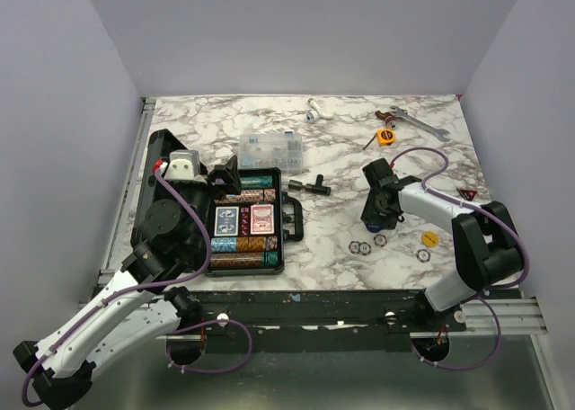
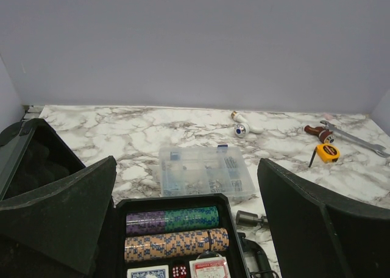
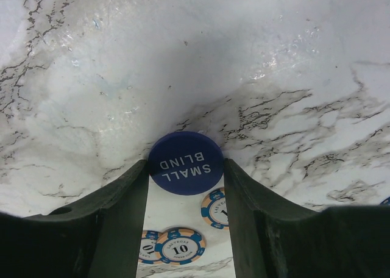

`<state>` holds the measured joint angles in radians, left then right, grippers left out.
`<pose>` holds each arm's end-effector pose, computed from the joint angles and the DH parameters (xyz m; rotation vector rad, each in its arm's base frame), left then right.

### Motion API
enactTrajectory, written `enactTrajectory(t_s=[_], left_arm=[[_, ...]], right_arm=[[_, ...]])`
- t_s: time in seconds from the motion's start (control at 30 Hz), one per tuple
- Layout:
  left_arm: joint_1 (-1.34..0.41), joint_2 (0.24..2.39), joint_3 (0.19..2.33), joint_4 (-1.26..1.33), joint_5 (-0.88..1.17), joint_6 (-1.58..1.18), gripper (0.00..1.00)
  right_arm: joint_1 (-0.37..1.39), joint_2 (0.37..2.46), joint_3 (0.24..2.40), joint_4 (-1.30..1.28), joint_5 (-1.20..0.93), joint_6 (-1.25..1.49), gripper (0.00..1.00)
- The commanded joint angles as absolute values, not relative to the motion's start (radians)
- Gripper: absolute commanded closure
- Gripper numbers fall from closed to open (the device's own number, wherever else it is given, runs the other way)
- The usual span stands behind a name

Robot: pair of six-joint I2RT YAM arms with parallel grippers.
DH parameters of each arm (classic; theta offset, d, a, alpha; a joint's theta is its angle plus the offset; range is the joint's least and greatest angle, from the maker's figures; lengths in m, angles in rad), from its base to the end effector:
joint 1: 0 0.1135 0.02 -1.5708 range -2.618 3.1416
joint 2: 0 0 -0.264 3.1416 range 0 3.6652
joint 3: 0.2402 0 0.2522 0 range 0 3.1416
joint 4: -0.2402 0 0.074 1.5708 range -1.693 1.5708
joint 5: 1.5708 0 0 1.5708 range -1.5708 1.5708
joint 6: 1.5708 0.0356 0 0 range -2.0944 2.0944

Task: Pack up texas hold em set

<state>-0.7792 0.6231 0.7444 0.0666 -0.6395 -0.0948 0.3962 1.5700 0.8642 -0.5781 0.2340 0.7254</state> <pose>0.1162 -0.0849 0.3759 -0.0546 1.4251 -0.2798 0.2577 0.0989 0.1601 0.5012 2.7298 -0.0630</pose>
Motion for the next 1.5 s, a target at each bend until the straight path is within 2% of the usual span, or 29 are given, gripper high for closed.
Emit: enactTrajectory(t_s=[0.0, 0.4, 0.53, 0.67, 0.97, 1.2, 1.47], left_arm=[[-0.783, 0.626, 0.767, 0.072, -0.622, -0.098, 0.02], [-0.785, 0.629, 0.769, 0.067, -0.619, -0.1, 0.02], [-0.785, 0.625, 0.77, 0.067, -0.62, -0.101, 0.01], [-0.783, 0.626, 0.769, 0.077, -0.646, -0.075, 0.02], [-0.783, 0.615, 0.761, 0.094, -0.661, -0.054, 0.01], [-0.784, 0.61, 0.761, 0.091, -0.654, -0.06, 0.02], [-0.785, 0.604, 0.764, 0.087, -0.651, -0.061, 0.02]], right_arm=[[0.394, 1.602, 0.845, -0.566, 0.206, 0.726, 0.52], [0.394, 1.526, 0.923, -0.576, 0.231, 0.703, 0.56], [0.401, 1.511, 0.947, -0.511, 0.159, 0.668, 0.57], [0.51, 1.511, 1.01, -0.467, 0.142, 0.676, 0.57], [0.932, 1.729, 1.271, -0.364, 0.086, 0.702, 0.57], [0.998, 1.899, 1.391, -0.337, 0.026, 0.725, 0.57], [1.0, 1.992, 1.479, -0.445, 0.019, 0.702, 0.57]])
